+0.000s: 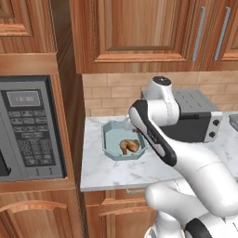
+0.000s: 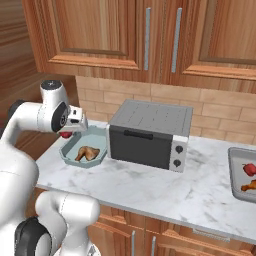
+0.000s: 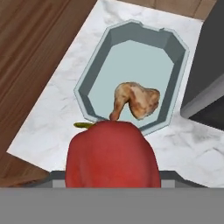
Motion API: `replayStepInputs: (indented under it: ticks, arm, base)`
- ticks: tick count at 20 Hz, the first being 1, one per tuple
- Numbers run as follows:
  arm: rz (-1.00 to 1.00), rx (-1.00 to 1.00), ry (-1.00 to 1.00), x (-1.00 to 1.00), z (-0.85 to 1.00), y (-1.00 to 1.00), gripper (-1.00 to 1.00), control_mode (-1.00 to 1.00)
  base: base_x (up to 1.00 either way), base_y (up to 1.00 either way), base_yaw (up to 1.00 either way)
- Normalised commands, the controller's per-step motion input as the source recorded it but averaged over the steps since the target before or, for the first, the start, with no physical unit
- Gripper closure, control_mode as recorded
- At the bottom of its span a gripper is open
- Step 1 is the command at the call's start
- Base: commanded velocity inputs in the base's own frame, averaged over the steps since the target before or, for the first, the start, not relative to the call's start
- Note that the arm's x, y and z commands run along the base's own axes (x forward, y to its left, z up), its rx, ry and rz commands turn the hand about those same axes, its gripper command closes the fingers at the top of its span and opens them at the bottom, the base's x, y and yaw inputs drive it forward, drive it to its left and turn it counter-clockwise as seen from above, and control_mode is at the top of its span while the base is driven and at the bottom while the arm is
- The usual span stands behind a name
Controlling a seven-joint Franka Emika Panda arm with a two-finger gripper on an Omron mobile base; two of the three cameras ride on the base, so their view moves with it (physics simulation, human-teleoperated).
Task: Place one bell pepper and one chicken drumstick in each tupperware on the nearby counter, to pack two identical lunches.
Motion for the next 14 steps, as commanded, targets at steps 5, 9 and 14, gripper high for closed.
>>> replayStepInputs:
  ticks: [5, 9, 14]
  arm:
    - [0.0, -0.03, 0.0, 0.38, -0.51, 0.08, 1.0, -1.0]
    - [0.0, 0.0, 0.0, 0.3, -0.3, 0.0, 1.0, -1.0]
    - [0.0, 0.0, 0.0, 0.37, -0.16, 0.0, 1.0, -1.0]
  base:
    - [0.0, 0.0, 0.0]
    - [0.0, 0.0, 0.0]
    - [0.0, 0.0, 0.0]
